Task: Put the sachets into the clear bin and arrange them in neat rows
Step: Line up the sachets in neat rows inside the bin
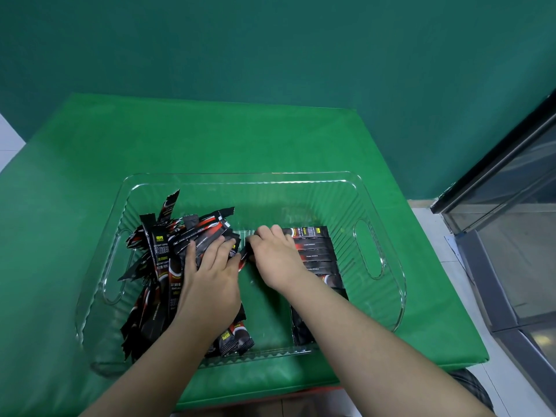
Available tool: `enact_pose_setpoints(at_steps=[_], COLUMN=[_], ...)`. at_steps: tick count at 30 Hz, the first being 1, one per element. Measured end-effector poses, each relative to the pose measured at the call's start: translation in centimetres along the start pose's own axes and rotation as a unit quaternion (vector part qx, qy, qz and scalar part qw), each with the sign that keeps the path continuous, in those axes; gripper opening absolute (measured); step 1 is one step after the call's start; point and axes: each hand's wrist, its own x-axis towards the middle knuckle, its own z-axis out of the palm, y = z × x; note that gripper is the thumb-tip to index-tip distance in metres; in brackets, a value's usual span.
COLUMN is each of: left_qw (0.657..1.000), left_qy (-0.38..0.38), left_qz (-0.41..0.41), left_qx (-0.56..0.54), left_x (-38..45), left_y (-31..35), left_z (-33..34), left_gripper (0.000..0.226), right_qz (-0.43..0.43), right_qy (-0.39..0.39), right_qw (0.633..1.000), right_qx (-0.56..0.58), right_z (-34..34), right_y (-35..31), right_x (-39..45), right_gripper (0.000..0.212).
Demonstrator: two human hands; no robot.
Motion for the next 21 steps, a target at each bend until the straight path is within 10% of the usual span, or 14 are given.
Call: enact_pose_setpoints(at_steps=[12, 21], left_qw=[1.0, 1.0], left_qy=[0.0, -0.019], left_qz=[-0.018, -0.021], left_qx=[0.001, 0.003], left_x=[-0.1, -0.1], left_y=[0.0, 0.0], left_z=[-0.2, -0.3], left_gripper=[0.052, 0.047], right_qz=[-0.029, 0.132], right_qy=[0.024, 0.037], right_qw=[0.999, 0.99], right_qx=[0.004, 0.04], right_z=[-1.2, -4.2], right_y=[0.6, 5.2], right_x=[-0.8, -3.6], right_gripper=[0.015, 0.029])
